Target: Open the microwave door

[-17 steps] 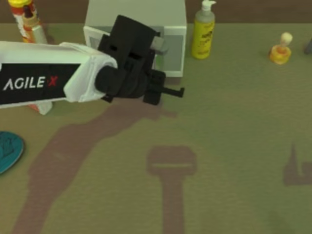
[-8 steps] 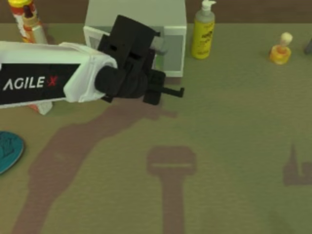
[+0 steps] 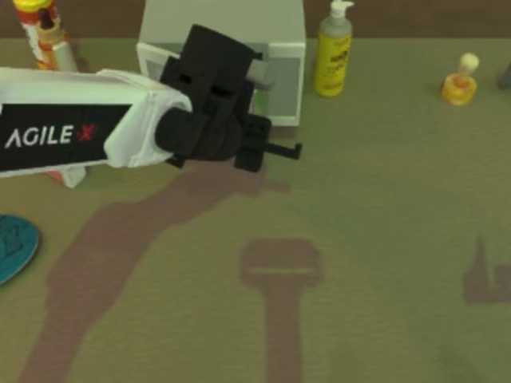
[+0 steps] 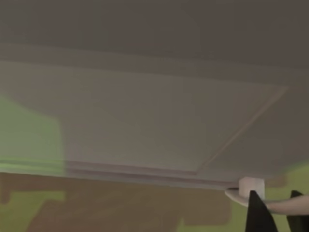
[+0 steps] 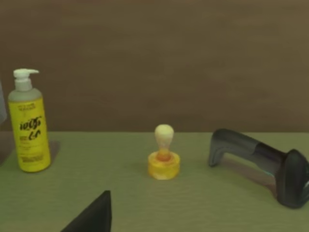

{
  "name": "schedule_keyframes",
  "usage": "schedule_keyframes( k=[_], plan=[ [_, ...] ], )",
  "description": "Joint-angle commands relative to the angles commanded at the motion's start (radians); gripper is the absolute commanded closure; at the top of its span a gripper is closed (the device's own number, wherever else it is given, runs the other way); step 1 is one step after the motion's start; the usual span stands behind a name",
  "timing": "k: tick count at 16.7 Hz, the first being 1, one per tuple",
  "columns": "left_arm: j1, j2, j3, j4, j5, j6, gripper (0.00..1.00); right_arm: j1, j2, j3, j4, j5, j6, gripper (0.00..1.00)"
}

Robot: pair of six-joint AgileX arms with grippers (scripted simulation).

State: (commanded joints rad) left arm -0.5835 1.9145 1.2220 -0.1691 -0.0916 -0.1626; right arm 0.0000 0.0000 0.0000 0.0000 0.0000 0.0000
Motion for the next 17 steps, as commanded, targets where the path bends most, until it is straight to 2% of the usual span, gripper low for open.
schedule_keyframes(
  k=[6, 17],
  plan=[
    [0.021, -0.023, -0.033, 0.012, 0.024, 0.044, 1.0, 0.0, 0.0, 0.0, 0.0, 0.0, 0.0, 0.0],
    [0.021, -0.024, -0.034, 0.013, 0.025, 0.045, 1.0, 0.0, 0.0, 0.0, 0.0, 0.0, 0.0, 0.0]
  ],
)
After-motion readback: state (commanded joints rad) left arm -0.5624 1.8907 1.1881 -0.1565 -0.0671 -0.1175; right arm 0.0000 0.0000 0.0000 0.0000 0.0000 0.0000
